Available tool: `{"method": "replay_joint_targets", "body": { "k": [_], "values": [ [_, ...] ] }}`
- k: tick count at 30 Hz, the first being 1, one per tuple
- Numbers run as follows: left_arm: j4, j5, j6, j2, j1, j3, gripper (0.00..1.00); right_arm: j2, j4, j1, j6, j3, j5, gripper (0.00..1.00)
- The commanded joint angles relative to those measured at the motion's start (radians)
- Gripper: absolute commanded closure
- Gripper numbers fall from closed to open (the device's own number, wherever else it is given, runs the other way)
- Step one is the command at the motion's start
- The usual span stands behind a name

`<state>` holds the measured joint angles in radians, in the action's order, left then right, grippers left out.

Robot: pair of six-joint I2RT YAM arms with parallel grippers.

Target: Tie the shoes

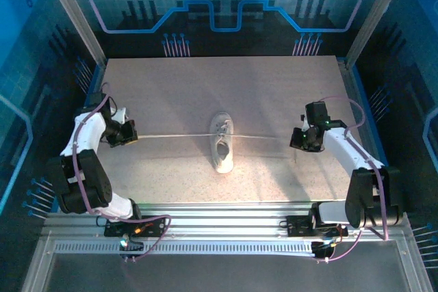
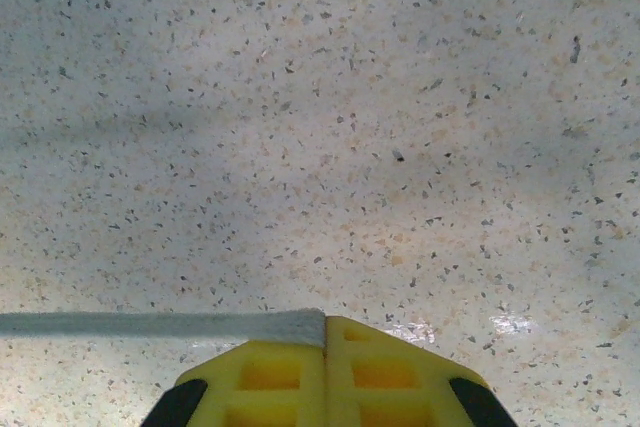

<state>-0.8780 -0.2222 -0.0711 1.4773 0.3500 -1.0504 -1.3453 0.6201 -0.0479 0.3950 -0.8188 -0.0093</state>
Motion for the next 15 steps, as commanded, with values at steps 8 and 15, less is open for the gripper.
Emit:
{"method": "replay_joint_targets", "body": {
  "k": [8, 15],
  "values": [
    [-0.012, -0.031, -0.022, -0.026, 0.020, 0.004, 1.00, 0.011, 0.039, 0.031, -0.059, -0.025, -0.041, 0.98],
    [-0.077, -0.072, -0.015, 0.021, -0.028, -0.046, 0.70, 0.006, 0.080, -0.002, -0.079, -0.100, -0.087, 0.60]
  ]
}}
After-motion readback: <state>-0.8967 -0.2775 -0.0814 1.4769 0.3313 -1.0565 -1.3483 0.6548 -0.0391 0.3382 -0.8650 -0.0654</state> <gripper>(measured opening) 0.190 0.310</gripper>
